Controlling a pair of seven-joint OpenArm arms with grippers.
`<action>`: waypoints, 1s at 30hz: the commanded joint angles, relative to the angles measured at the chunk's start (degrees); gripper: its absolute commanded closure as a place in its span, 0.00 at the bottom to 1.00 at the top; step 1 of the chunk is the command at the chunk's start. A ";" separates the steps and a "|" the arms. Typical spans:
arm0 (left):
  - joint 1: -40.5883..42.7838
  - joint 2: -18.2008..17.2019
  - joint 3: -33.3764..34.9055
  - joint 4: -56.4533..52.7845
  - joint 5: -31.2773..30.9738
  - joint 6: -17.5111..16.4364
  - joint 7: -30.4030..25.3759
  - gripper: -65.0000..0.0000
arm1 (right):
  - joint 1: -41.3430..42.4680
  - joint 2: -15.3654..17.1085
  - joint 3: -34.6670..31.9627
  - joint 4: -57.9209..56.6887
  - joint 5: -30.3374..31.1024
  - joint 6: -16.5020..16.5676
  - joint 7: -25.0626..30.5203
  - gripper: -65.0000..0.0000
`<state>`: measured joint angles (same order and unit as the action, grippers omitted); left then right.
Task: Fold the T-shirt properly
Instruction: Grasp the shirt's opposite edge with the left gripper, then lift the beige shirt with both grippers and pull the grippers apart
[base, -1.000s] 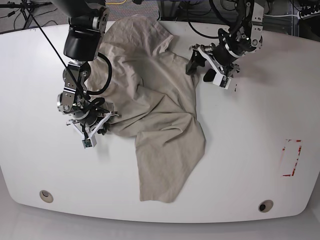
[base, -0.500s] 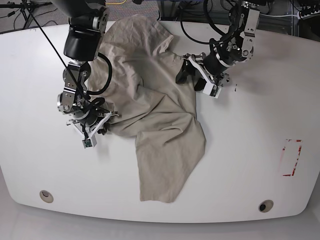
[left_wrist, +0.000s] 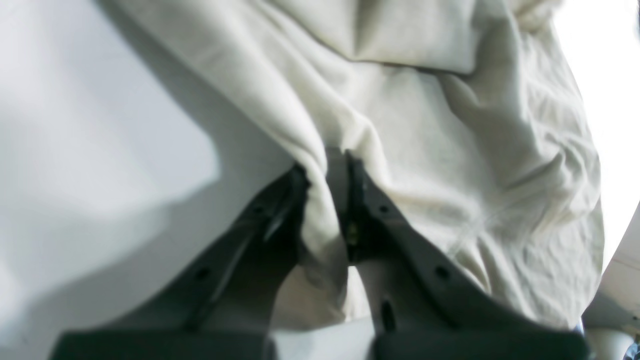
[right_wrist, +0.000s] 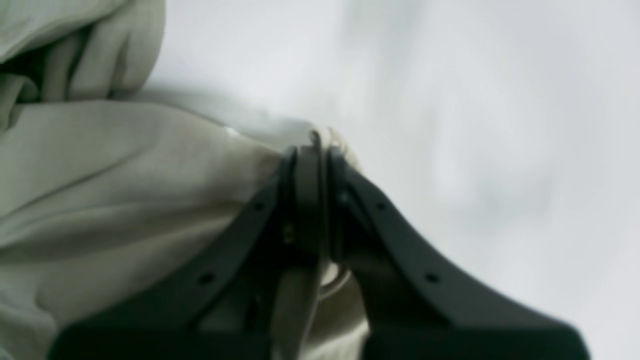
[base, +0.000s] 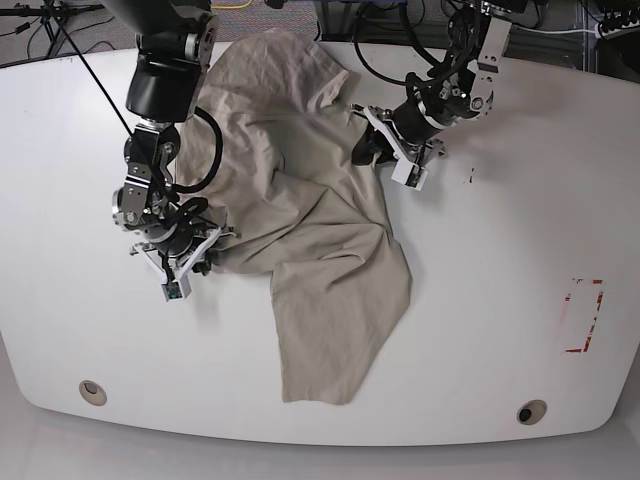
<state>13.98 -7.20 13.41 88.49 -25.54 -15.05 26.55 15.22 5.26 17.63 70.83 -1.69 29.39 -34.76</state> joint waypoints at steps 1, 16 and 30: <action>0.92 -1.11 -0.18 3.25 1.76 2.61 2.60 0.99 | 1.52 0.33 0.00 1.74 0.42 -0.07 1.14 1.00; 4.53 -9.37 -0.44 19.78 4.84 2.61 2.16 0.99 | 1.88 0.50 0.00 11.50 0.33 -0.16 0.87 1.00; 3.56 -15.70 -15.30 24.44 -4.92 2.52 2.33 0.99 | 8.47 1.03 -0.09 13.35 -0.02 -0.16 0.87 1.00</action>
<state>19.31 -22.15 -0.16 111.68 -28.58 -12.45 30.17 20.75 5.37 17.32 82.83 -1.85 29.47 -35.59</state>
